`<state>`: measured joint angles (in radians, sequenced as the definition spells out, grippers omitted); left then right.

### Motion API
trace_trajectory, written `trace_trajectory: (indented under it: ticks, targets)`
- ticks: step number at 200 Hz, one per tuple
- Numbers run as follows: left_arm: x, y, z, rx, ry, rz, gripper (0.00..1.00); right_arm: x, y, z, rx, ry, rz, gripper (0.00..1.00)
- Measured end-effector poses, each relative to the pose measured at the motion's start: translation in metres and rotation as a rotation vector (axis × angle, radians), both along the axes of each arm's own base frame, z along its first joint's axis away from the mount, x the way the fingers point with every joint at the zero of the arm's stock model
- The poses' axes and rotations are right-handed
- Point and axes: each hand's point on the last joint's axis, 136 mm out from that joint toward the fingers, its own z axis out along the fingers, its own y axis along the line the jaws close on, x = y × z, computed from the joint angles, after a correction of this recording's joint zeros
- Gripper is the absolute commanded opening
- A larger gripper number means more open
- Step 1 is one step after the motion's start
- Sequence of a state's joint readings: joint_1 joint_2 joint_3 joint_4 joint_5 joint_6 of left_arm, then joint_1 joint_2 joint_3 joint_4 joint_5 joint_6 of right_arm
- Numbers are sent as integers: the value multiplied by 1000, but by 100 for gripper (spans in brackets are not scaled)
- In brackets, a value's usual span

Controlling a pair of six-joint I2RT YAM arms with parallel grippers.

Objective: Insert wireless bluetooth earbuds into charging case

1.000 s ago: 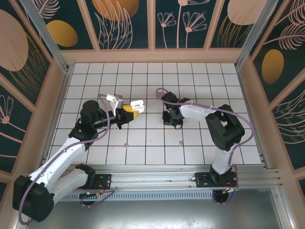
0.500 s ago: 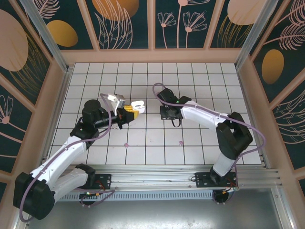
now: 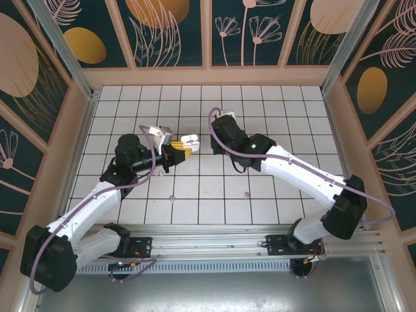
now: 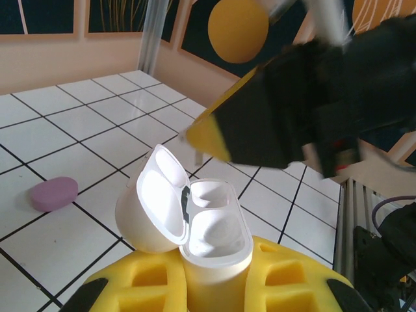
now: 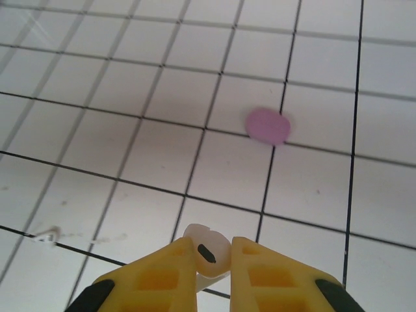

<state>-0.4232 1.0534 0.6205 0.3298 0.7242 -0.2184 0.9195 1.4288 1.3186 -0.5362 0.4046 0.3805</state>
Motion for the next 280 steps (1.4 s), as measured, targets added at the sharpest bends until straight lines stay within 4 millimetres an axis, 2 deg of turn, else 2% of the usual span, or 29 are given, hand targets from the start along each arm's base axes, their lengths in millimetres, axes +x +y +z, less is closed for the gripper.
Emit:
trace_trajectory:
  ticks: [38,73,118,170,280]
  targets:
    - [3,-2,-3,1,2,0,0,-18,17,41,30,-126,116,16]
    - [4,-2,-4,3,5,-1,0,-27,31,56,34,-187,205,16]
    - [3,-2,-4,2,6,-5,0,-29,43,55,17,-196,272,15]
    - [3,-2,-4,2,6,-8,0,-32,58,40,-20,-173,342,15]
    - [0,-3,-4,-2,8,-25,0,-34,65,27,-59,-156,392,15]
